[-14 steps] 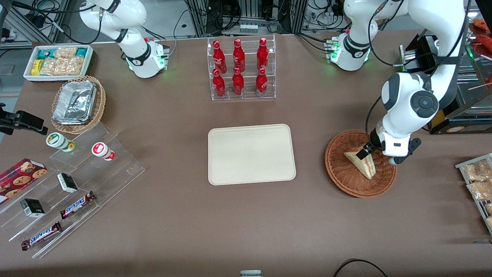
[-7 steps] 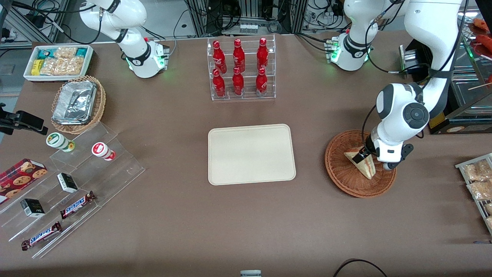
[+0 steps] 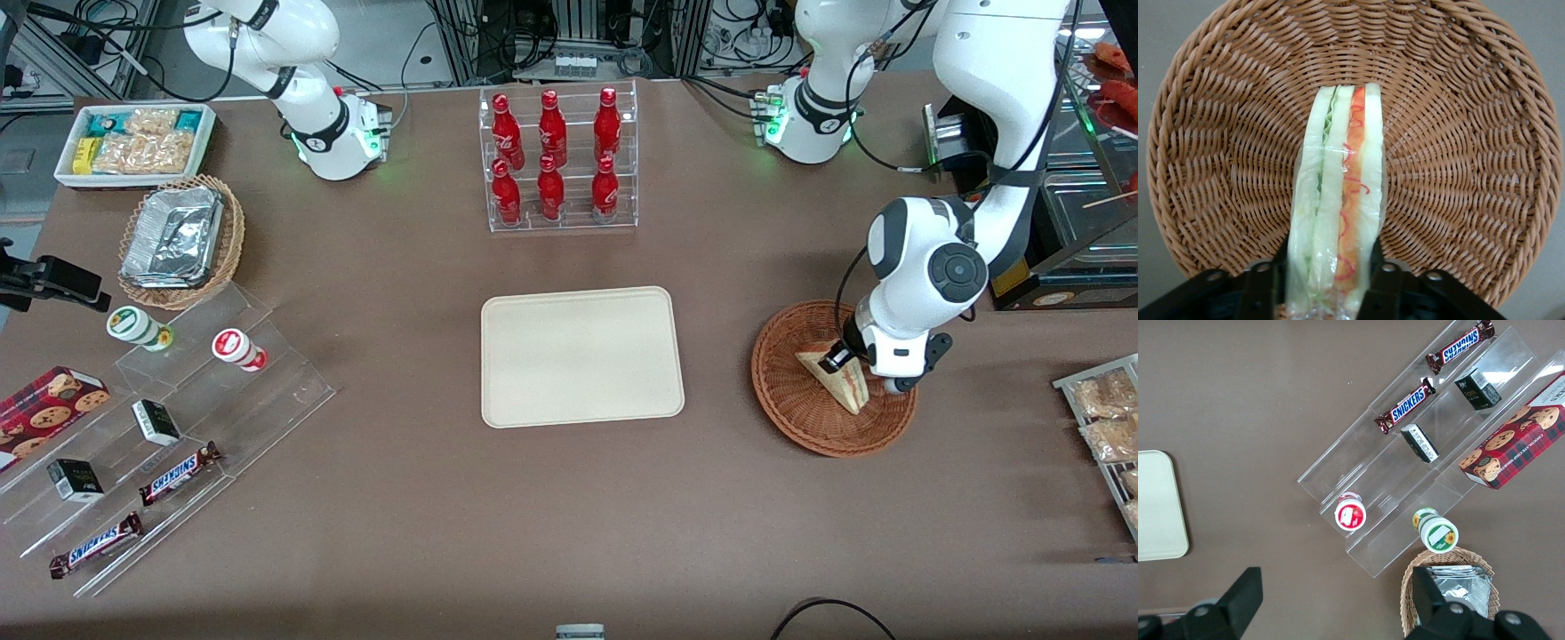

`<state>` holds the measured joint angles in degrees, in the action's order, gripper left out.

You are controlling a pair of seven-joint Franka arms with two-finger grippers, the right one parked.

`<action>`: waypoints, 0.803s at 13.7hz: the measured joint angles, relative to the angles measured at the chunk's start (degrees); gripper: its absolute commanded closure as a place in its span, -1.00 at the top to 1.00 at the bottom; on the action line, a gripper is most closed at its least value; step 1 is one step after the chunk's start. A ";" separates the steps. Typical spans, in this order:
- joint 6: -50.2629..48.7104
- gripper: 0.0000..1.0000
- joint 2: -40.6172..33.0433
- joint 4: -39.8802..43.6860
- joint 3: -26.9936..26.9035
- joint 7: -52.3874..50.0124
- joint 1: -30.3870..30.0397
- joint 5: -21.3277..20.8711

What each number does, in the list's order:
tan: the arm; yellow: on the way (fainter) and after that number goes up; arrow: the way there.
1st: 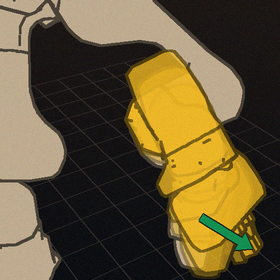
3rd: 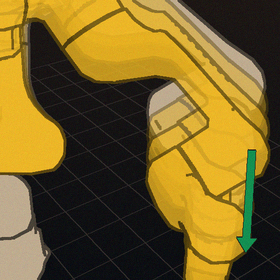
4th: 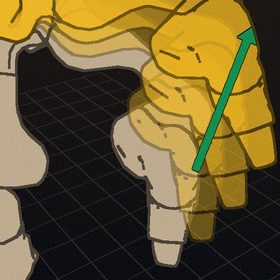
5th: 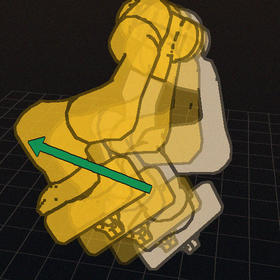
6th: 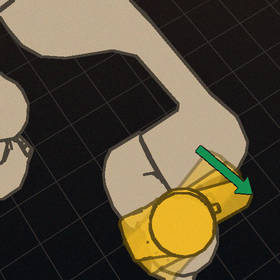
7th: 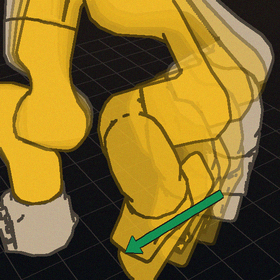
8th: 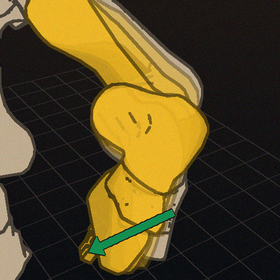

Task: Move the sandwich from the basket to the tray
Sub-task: 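Lower the open left gripper and close it on the sandwich, then lift the sandwich and carry it with the left gripper over the tray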

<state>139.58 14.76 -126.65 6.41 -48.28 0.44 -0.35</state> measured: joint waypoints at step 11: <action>-19.00 -1.00 -4.01 12.79 3.71 0.17 0.58 -0.10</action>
<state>120.57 10.75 -113.86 10.11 -48.12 1.02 -0.44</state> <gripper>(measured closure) 0.850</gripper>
